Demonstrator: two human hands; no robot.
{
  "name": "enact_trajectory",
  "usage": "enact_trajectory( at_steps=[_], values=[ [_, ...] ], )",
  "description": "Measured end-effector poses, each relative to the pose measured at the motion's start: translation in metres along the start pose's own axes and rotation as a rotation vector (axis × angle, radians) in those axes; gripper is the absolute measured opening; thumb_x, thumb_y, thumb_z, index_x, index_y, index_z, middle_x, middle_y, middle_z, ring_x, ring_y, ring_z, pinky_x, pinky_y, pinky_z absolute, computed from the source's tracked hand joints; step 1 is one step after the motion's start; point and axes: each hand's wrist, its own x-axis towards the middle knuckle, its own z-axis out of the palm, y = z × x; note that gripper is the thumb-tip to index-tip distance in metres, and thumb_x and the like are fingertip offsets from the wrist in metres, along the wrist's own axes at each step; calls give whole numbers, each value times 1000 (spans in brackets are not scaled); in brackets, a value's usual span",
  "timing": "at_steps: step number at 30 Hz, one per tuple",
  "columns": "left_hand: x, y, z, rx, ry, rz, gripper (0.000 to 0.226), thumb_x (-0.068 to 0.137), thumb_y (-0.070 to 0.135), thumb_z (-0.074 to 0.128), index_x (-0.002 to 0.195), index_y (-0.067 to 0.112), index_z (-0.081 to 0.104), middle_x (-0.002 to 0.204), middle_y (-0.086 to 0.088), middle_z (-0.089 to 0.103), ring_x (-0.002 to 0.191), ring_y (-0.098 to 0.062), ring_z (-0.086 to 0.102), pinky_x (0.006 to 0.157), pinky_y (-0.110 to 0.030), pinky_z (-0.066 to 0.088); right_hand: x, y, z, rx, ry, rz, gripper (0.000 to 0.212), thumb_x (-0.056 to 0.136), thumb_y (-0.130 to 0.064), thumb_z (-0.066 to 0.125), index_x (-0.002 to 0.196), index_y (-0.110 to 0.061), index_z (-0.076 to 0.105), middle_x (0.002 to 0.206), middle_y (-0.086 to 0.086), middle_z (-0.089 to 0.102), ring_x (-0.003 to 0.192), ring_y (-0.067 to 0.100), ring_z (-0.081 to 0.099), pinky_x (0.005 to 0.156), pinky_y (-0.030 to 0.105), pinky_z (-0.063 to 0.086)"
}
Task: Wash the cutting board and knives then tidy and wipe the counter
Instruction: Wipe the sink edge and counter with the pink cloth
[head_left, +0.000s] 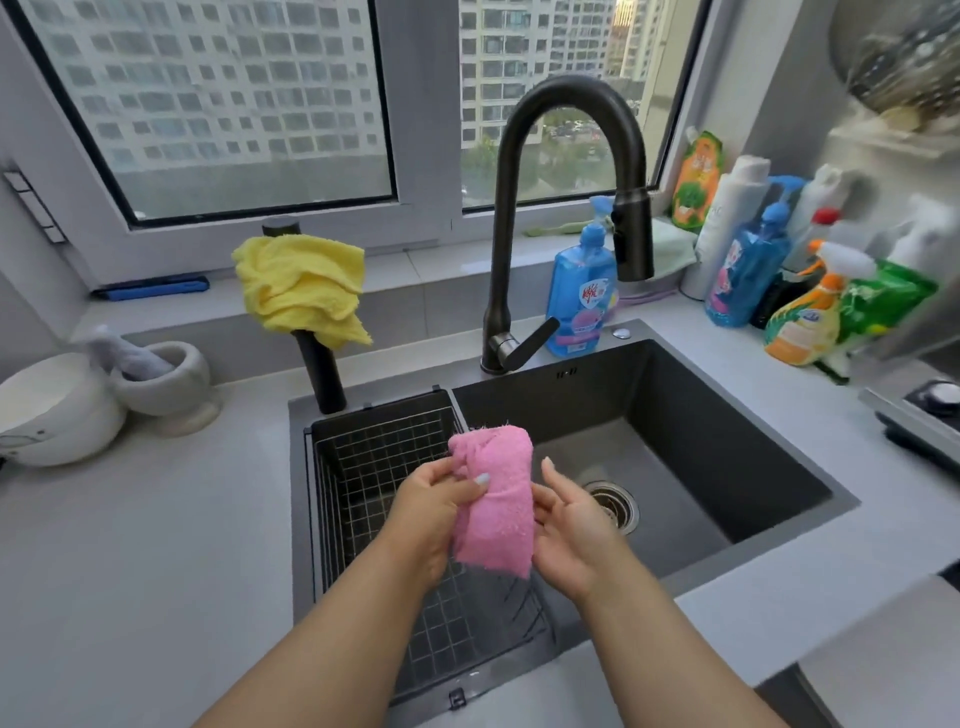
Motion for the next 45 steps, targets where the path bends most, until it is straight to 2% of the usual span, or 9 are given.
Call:
enact_trajectory(
  at_steps=[8, 13, 18, 26, 28, 30, 32, 34, 45],
  values=[
    [5, -1, 40, 131, 16, 44, 28, 86, -7, 51, 112, 3, 53, 109, -18, 60, 86, -29, 65, 54, -33, 56, -2, -25, -25, -267, 57, -70, 33, 100, -23, 46, 114, 1, 65, 111, 23, 68, 109, 36, 62, 97, 49, 49],
    [32, -7, 81, 179, 19, 77, 23, 86, -4, 51, 107, 0, 55, 111, -23, 61, 89, -32, 64, 80, -49, 55, 4, -64, -51, -327, 35, -126, 29, 99, -12, 45, 113, 8, 62, 108, 27, 68, 106, 40, 64, 94, 50, 51],
    [62, -23, 142, 220, 8, 63, 19, 89, -6, 47, 106, 3, 53, 92, -15, 63, 75, -24, 64, 61, -32, 58, 15, -134, -98, -362, 225, -248, 20, 95, -14, 57, 109, -3, 64, 102, 19, 71, 93, 35, 69, 76, 45, 58],
    [118, -56, 205, 252, 49, -32, 14, 91, -3, 46, 91, 9, 54, 86, -10, 57, 67, -21, 59, 57, -30, 52, 36, -282, -196, -1372, 799, -875, 14, 89, -21, 62, 97, -12, 70, 100, 10, 59, 91, 29, 53, 72, 29, 37],
    [130, -63, 218, 265, 47, -52, 12, 91, -1, 48, 93, 8, 55, 87, -11, 58, 67, -21, 60, 55, -29, 52, 53, -299, -217, -1699, 698, -790, 17, 89, -33, 58, 80, -20, 65, 97, 7, 56, 100, 31, 52, 73, 33, 38],
    [139, -70, 227, 271, 44, -80, 11, 91, -1, 49, 94, 7, 55, 87, -12, 58, 65, -21, 61, 51, -28, 53, 72, -295, -243, -2025, 592, -461, 36, 91, -53, 45, 108, -28, 64, 128, 6, 51, 125, 30, 42, 95, 38, 38],
    [147, -75, 233, 280, 43, -108, 11, 91, -2, 49, 95, 6, 56, 85, -13, 58, 64, -21, 61, 48, -26, 53, 89, -279, -267, -2076, 490, -262, 69, 90, -67, 34, 149, -32, 27, 160, 1, 16, 147, 23, 9, 117, 41, 13],
    [154, -79, 236, 288, 52, -129, 10, 91, -2, 49, 94, 5, 56, 83, -13, 57, 61, -20, 60, 46, -25, 52, 103, -266, -278, -2034, 478, -264, 78, 88, -72, 25, 153, -36, 0, 162, -2, -6, 148, 18, -12, 119, 43, -5],
    [181, -81, 249, 277, 102, -150, 12, 90, -5, 48, 93, 4, 56, 80, -12, 57, 58, -20, 59, 44, -25, 51, 195, -324, -236, -2068, 309, -229, 63, 96, -61, 15, 152, -38, -2, 161, -8, -12, 147, 15, -15, 119, 43, -8]
  ],
)
